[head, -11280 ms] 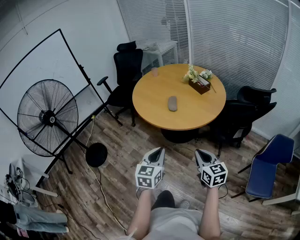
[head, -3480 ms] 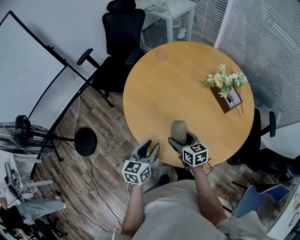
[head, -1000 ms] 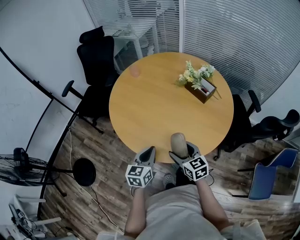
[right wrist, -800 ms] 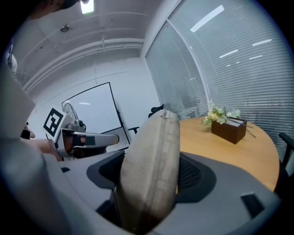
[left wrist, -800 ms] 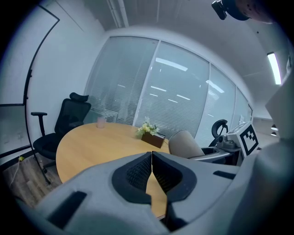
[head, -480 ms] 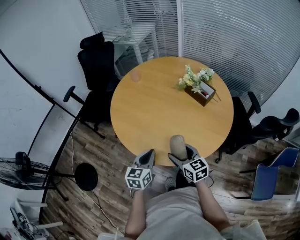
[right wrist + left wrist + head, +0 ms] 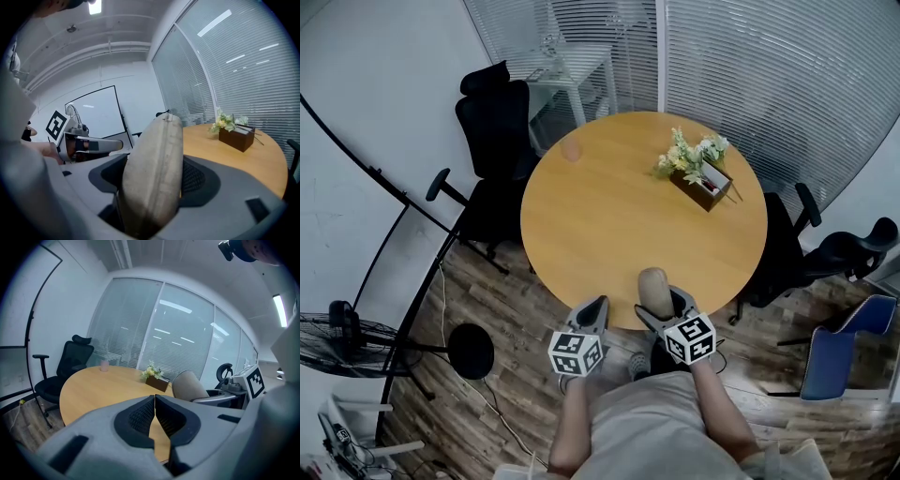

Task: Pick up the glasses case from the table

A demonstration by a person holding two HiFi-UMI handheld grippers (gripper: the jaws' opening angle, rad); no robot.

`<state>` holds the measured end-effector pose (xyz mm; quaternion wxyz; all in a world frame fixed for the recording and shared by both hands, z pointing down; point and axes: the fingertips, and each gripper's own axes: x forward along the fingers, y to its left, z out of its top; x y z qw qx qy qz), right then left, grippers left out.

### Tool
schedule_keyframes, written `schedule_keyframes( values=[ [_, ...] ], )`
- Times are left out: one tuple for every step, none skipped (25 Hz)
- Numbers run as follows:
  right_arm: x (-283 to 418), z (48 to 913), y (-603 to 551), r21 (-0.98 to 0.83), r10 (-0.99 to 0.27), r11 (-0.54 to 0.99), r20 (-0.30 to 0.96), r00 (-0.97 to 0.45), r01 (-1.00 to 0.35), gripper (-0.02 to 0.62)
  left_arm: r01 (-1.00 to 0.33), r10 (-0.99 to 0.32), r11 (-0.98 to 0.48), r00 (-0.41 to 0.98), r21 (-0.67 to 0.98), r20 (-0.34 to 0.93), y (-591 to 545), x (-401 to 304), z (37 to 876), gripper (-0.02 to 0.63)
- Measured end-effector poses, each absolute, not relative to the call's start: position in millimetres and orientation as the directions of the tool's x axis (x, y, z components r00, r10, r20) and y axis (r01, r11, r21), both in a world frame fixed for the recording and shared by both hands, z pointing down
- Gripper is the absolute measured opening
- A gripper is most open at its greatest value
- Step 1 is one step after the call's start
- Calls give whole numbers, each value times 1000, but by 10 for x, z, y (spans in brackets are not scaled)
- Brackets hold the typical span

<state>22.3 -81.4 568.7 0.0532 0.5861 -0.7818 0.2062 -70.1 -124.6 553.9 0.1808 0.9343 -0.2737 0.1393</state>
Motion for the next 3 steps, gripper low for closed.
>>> schedule_keyframes(
  values=[
    [224,5685,-820,-259,-895,229,324,-308,-938,331,-562,-461,-785,811,261,359,-1251,-698,5540,11],
    [226,5683,-826,-257,-895,230,324,-308,-939,331,-561,-461,-786,812,261,359,-1254,-692,5542,11],
    [228,5680,-831,-255,-895,231,323,-308,-939,331,-561,-461,-786,812,260,358,-1257,-684,5544,11]
  ],
)
